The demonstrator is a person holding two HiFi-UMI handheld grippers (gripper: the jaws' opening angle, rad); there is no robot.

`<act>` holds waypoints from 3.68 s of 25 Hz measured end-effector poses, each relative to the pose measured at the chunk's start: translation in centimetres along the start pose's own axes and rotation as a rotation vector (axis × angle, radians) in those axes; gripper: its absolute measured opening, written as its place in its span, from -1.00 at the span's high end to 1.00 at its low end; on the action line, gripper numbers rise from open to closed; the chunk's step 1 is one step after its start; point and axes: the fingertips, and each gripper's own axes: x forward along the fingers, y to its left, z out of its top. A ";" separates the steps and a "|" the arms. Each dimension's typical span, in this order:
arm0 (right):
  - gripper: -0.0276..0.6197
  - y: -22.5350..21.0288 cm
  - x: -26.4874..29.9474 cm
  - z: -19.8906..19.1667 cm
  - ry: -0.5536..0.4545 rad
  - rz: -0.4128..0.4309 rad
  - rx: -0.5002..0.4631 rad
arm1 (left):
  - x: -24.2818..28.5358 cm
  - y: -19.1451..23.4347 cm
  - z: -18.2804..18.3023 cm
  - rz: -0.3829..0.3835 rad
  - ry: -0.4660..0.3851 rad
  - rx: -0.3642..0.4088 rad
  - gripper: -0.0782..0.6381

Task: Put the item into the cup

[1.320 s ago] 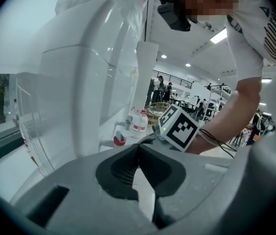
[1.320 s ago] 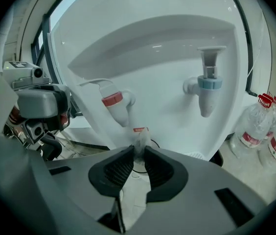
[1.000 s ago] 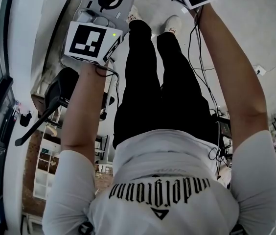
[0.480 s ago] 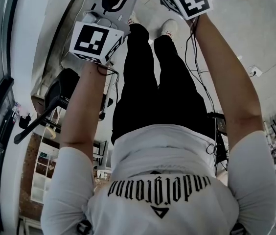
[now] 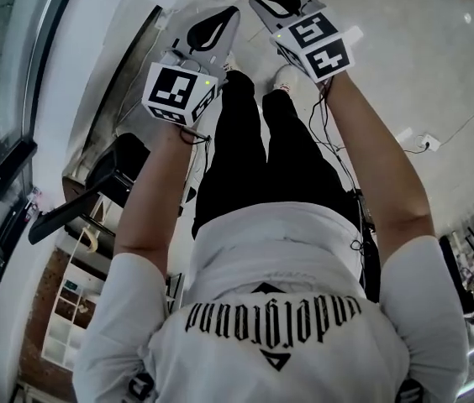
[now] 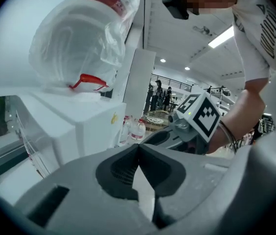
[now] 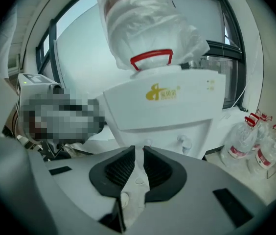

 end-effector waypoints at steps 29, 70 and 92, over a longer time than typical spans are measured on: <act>0.87 12.1 -24.5 15.4 -0.242 0.094 -0.230 | -13.7 -11.2 17.7 0.130 -0.134 0.055 0.74; 0.87 24.8 -30.7 18.3 -0.375 -0.007 -0.240 | -32.2 -15.4 21.5 0.128 -0.253 0.128 0.74; 0.87 29.7 -34.6 13.7 -0.369 -0.063 -0.228 | -35.3 -19.5 18.0 0.063 -0.242 0.117 0.74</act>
